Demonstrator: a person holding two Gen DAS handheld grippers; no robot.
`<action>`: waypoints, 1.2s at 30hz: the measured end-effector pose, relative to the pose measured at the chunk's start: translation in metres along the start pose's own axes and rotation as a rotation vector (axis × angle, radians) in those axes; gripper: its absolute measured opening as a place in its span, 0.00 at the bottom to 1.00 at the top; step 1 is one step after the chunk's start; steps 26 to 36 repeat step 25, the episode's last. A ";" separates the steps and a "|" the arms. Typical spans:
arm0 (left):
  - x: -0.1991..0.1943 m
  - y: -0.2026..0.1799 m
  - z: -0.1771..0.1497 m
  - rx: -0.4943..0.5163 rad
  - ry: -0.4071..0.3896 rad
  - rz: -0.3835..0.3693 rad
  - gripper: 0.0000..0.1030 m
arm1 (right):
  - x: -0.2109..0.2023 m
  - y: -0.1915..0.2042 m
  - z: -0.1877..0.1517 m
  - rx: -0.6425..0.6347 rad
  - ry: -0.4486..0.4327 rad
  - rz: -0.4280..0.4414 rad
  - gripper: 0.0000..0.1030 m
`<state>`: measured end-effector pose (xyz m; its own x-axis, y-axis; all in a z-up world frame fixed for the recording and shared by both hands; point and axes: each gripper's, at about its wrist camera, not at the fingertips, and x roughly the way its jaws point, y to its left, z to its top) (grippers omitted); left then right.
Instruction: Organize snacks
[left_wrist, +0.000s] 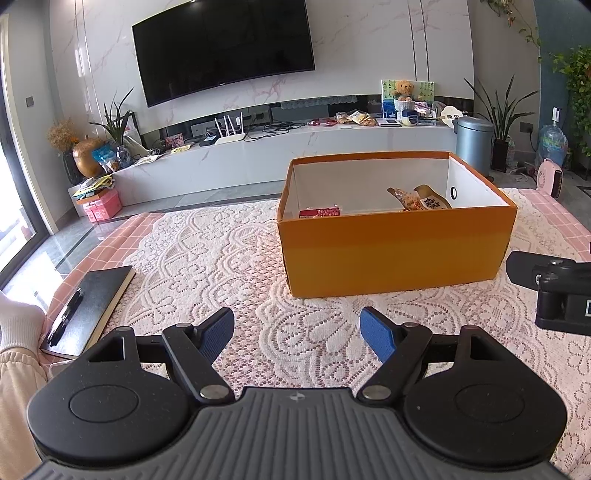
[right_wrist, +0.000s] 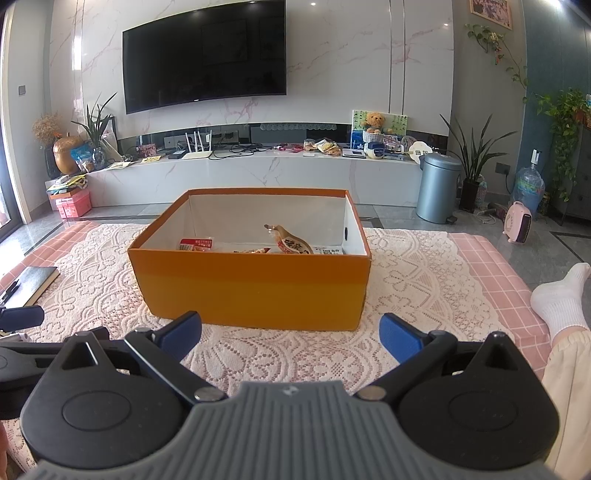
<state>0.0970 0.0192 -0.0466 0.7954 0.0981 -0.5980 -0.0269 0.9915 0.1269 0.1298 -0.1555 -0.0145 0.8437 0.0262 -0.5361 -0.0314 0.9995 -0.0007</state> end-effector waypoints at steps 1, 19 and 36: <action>0.000 0.000 0.000 -0.001 -0.001 0.000 0.88 | 0.000 0.000 0.000 0.000 0.000 0.000 0.96; -0.003 0.001 0.001 0.004 -0.009 -0.004 0.88 | 0.000 0.000 0.000 0.001 0.001 -0.001 0.96; -0.004 0.000 0.002 0.011 -0.012 -0.008 0.88 | 0.000 0.000 0.000 0.001 0.000 0.000 0.96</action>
